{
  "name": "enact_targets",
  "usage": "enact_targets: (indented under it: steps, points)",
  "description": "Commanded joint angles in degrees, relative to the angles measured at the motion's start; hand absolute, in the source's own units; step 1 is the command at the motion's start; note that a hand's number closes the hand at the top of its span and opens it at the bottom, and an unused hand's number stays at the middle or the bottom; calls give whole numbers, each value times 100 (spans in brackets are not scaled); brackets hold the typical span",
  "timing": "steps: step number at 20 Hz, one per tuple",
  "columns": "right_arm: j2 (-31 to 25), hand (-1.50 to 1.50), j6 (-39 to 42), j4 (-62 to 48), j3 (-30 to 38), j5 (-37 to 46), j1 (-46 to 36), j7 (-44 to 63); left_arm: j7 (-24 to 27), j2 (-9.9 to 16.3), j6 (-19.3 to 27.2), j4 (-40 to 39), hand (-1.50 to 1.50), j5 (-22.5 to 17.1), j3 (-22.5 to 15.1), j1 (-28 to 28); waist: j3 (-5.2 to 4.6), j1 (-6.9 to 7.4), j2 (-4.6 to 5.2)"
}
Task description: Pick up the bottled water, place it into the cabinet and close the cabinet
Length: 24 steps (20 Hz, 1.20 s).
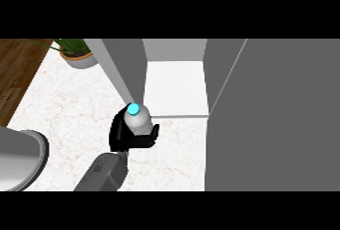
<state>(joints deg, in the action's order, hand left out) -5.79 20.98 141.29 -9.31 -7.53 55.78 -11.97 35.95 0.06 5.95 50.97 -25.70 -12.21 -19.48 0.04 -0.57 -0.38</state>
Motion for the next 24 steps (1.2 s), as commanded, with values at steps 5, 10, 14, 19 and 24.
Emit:
enact_targets:
  steps: [5,10,14,19,24]
  points:
    - [-58,-150,18,484,315,-666,-106,315,-535,-6,1770,402,150,-480,-1200,-841,-7,-93,42]
    - [-54,-150,114,260,479,-646,-138,181,-1213,-6,2331,-68,150,-329,-1141,-1954,-4,-135,54]
    - [-77,-150,266,287,524,-781,-73,148,-1725,-6,2880,-363,150,-340,-1227,-2547,-3,-143,52]
    - [-13,-150,191,309,525,-791,-355,342,-1351,-6,2683,-1556,150,-794,-925,-3138,-8,-213,106]
    - [-87,-150,474,86,704,-746,-187,0,-1231,28,3023,-2472,150,-402,-1047,-3745,-2,-312,112]
